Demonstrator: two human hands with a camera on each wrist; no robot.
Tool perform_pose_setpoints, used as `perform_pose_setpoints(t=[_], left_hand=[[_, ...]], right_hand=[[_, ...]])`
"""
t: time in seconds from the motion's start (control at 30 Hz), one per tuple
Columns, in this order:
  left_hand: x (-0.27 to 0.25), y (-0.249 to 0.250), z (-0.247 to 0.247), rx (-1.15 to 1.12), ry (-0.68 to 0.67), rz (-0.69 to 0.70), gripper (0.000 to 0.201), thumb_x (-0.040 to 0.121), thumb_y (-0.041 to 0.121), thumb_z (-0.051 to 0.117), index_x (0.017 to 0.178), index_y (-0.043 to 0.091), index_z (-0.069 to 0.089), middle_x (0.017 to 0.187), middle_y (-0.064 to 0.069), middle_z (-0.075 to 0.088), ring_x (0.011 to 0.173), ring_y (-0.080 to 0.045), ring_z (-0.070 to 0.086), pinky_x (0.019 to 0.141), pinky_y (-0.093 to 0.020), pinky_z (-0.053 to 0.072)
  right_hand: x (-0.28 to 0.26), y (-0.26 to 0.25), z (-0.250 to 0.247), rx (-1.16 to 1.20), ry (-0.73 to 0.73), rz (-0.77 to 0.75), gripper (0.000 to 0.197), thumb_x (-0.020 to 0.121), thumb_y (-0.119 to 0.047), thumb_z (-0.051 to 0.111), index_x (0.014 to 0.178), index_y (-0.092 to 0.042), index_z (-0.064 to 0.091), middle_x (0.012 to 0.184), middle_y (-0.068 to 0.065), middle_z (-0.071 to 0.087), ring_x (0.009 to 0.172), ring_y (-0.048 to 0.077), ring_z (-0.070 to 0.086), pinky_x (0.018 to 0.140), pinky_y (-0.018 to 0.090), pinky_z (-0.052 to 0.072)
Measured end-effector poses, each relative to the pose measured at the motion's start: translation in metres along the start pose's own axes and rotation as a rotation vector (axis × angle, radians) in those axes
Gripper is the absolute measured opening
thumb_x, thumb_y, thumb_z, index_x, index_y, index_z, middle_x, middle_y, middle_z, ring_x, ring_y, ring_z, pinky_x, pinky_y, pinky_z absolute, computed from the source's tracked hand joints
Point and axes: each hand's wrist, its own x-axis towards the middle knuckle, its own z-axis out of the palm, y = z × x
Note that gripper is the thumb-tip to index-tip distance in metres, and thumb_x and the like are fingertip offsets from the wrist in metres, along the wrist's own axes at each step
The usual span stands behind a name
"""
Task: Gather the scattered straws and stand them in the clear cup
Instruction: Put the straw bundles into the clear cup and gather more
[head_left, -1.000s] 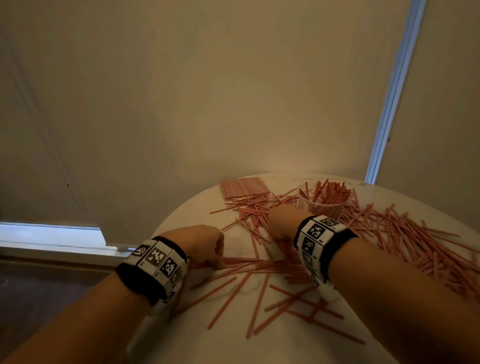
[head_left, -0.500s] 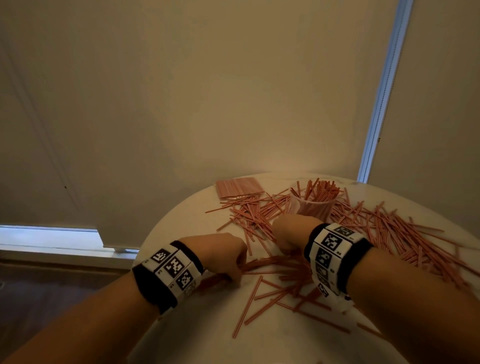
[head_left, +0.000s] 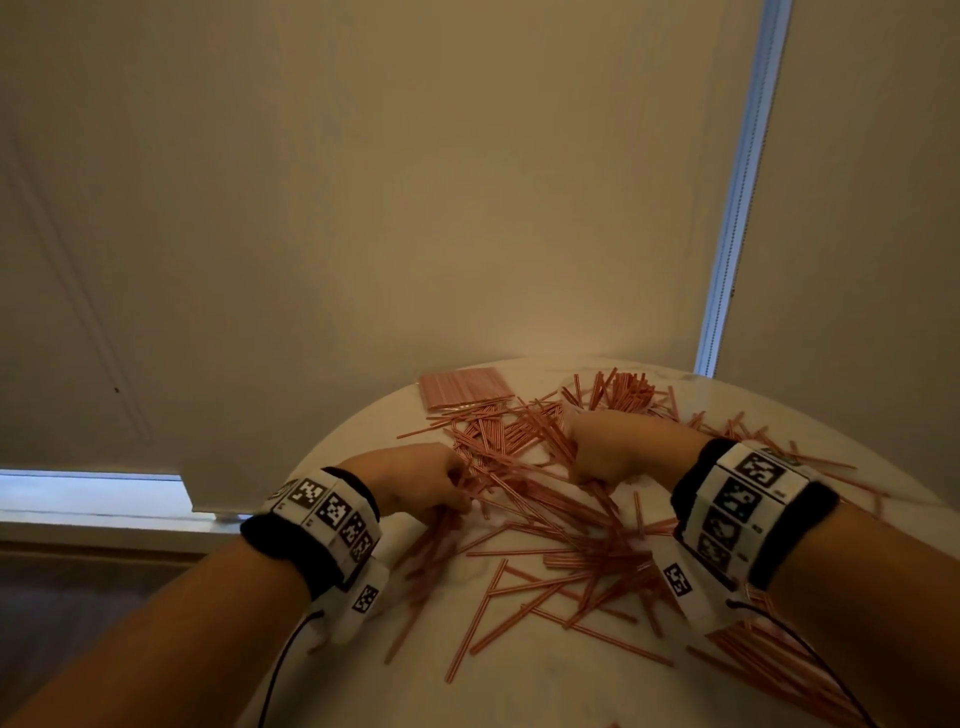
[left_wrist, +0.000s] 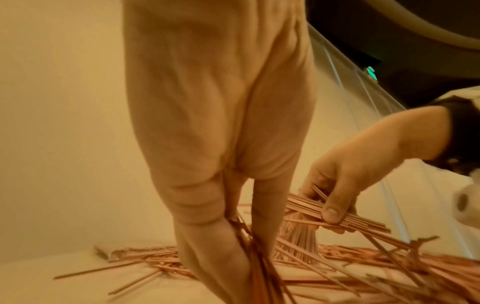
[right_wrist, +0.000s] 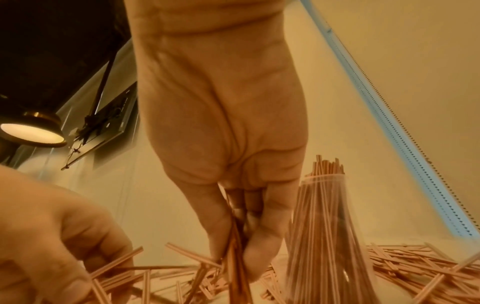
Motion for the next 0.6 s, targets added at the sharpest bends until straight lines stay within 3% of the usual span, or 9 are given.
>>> perform_pose_setpoints(t=[0.07,0.13,0.2,0.27,0.33,0.43,0.6], left_hand=[[0.002,0.0,0.0,-0.238,0.002,-0.033,0.005,0.101,0.004,0.059,0.102,0.003,0.063,0.095,-0.012,0.072,0.083,-0.02,0.077,0.086,-0.041,0.063],[0.004,0.002,0.003,-0.379,0.038,-0.047,0.009,0.102,0.002,0.052,0.104,0.001,0.061,0.099,-0.014,0.067,0.082,-0.022,0.074,0.079,-0.039,0.064],[0.006,0.007,0.005,-0.443,0.107,-0.058,0.014,0.104,0.005,0.047,0.1,0.004,0.06,0.094,-0.012,0.062,0.077,-0.019,0.066,0.068,-0.032,0.063],[0.008,0.012,0.006,-0.508,0.162,-0.084,0.018,0.105,0.008,0.043,0.098,0.006,0.06,0.088,-0.009,0.063,0.073,-0.018,0.061,0.066,-0.031,0.06],[0.01,0.015,0.008,-0.598,0.182,-0.116,0.02,0.104,0.01,0.041,0.095,0.007,0.059,0.08,-0.007,0.064,0.07,-0.019,0.06,0.068,-0.034,0.057],[0.012,0.022,0.013,-0.717,0.175,-0.151,0.021,0.102,0.01,0.041,0.087,0.011,0.056,0.067,-0.003,0.06,0.069,-0.02,0.061,0.074,-0.036,0.053],[0.016,0.038,0.023,-0.975,0.163,-0.094,0.025,0.102,0.003,0.034,0.086,0.01,0.052,0.064,-0.003,0.048,0.056,-0.015,0.047,0.057,-0.029,0.046]], right_hand=[[-0.003,0.005,-0.002,0.054,0.051,0.0,0.023,0.098,-0.021,0.06,0.103,0.0,0.067,0.084,0.005,0.066,0.066,0.015,0.058,0.061,0.028,0.053],[-0.006,0.008,-0.004,0.102,0.092,0.002,0.023,0.098,-0.023,0.059,0.105,-0.003,0.065,0.08,0.001,0.062,0.065,0.013,0.058,0.056,0.023,0.05],[-0.008,0.01,-0.006,0.152,0.118,-0.005,0.024,0.098,-0.027,0.06,0.106,-0.005,0.065,0.087,0.003,0.067,0.073,0.016,0.065,0.061,0.025,0.05],[-0.012,0.011,-0.007,0.207,0.154,-0.006,0.029,0.097,-0.032,0.062,0.112,-0.008,0.065,0.102,0.008,0.07,0.088,0.02,0.068,0.065,0.026,0.051],[-0.015,0.011,-0.007,0.271,0.194,-0.008,0.034,0.096,-0.034,0.063,0.118,-0.009,0.061,0.103,0.007,0.068,0.083,0.017,0.067,0.06,0.023,0.05],[-0.017,0.011,-0.006,0.315,0.238,-0.019,0.03,0.097,-0.034,0.06,0.117,-0.011,0.061,0.09,0.0,0.065,0.075,0.013,0.065,0.054,0.022,0.046],[-0.019,0.008,-0.004,0.368,0.286,-0.032,0.032,0.1,-0.035,0.056,0.12,-0.011,0.06,0.088,-0.002,0.065,0.073,0.008,0.062,0.055,0.02,0.041]])
